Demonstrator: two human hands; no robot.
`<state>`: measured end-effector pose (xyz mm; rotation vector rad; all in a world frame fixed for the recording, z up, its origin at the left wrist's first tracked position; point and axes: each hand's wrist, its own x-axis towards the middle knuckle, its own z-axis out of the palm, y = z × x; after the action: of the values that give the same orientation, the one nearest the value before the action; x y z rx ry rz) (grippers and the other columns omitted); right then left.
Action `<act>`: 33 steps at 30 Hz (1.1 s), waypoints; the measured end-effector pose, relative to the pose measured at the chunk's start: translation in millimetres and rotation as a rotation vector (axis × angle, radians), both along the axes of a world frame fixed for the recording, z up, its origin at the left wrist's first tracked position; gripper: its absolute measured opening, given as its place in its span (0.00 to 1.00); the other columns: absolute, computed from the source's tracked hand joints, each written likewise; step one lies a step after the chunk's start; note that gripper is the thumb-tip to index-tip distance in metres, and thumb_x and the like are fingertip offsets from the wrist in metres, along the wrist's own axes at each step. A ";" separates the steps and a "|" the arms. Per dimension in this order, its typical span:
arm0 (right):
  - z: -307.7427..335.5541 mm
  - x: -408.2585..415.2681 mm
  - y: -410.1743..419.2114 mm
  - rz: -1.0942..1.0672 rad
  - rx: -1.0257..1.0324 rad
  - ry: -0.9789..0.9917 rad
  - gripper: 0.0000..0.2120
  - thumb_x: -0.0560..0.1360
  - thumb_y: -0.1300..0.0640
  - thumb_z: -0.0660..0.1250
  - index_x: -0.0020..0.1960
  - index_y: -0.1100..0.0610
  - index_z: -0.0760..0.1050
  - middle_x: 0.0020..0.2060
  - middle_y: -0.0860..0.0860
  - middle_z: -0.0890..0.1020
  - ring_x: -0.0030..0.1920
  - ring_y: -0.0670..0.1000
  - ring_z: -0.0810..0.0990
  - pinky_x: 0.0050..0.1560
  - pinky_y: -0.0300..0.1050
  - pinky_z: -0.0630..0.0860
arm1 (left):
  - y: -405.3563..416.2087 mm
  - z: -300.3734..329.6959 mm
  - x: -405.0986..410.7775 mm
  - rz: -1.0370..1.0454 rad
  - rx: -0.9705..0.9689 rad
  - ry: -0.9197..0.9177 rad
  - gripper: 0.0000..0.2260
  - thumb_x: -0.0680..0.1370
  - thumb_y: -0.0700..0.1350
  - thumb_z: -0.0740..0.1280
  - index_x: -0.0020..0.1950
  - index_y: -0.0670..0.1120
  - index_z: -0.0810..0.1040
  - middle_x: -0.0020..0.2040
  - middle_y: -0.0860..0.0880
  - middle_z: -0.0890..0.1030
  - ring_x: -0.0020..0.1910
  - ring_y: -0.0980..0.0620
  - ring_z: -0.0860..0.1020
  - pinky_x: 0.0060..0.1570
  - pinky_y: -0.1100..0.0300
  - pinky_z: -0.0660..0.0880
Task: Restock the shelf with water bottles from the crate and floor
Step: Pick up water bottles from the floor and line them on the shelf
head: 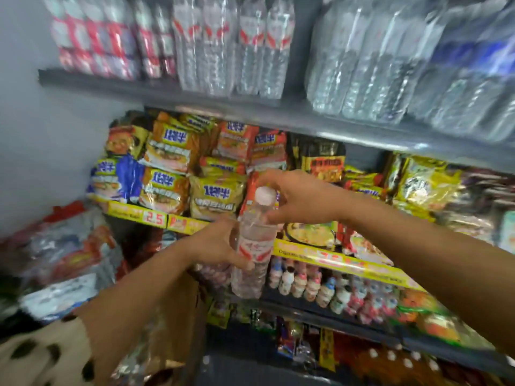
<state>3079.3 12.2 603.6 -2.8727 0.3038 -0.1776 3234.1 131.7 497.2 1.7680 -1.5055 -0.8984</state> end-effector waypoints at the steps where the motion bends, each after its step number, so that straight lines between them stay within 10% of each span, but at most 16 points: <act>1: 13.1 -2.9 2.1 -0.009 0.020 -0.004 0.24 0.69 0.49 0.75 0.60 0.54 0.70 0.47 0.47 0.75 0.42 0.47 0.73 0.40 0.43 0.69 | 0.5 17.7 2.0 0.000 -0.015 -0.017 0.20 0.63 0.49 0.81 0.51 0.51 0.79 0.44 0.57 0.84 0.44 0.60 0.82 0.43 0.61 0.77; 7: 73.5 -2.4 8.0 -0.021 0.182 -0.162 0.27 0.65 0.52 0.79 0.56 0.55 0.67 0.45 0.47 0.78 0.46 0.48 0.79 0.47 0.47 0.76 | -1.8 96.3 6.0 -0.037 -0.107 0.001 0.16 0.66 0.37 0.79 0.48 0.49 0.80 0.43 0.56 0.85 0.44 0.59 0.83 0.46 0.63 0.78; 13: 139.4 21.5 2.1 -0.028 0.142 -0.171 0.21 0.66 0.55 0.78 0.48 0.49 0.67 0.41 0.42 0.75 0.37 0.33 0.75 0.33 0.28 0.70 | -18.0 158.3 34.0 -0.082 -0.175 -0.008 0.19 0.68 0.36 0.77 0.56 0.47 0.80 0.52 0.50 0.85 0.54 0.51 0.82 0.58 0.54 0.77; 18: 212.3 59.7 -17.8 -0.135 -0.016 -0.290 0.24 0.62 0.53 0.79 0.51 0.60 0.73 0.46 0.55 0.82 0.44 0.52 0.82 0.45 0.54 0.80 | -44.2 227.5 68.3 -0.039 -0.306 -0.065 0.17 0.69 0.43 0.77 0.55 0.49 0.79 0.49 0.55 0.85 0.49 0.57 0.83 0.51 0.62 0.77; 33: 262.0 171.5 -120.1 -0.296 0.048 -0.361 0.22 0.64 0.60 0.78 0.53 0.66 0.75 0.45 0.59 0.84 0.43 0.55 0.85 0.45 0.59 0.81 | -141.1 258.5 160.6 0.349 -0.526 -0.124 0.19 0.66 0.44 0.79 0.54 0.41 0.79 0.47 0.46 0.83 0.47 0.50 0.82 0.50 0.59 0.78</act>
<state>3250.8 -107.8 865.6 -2.6643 0.6460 -0.7201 3394.6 -9.4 755.7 1.6299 -1.2954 -0.1941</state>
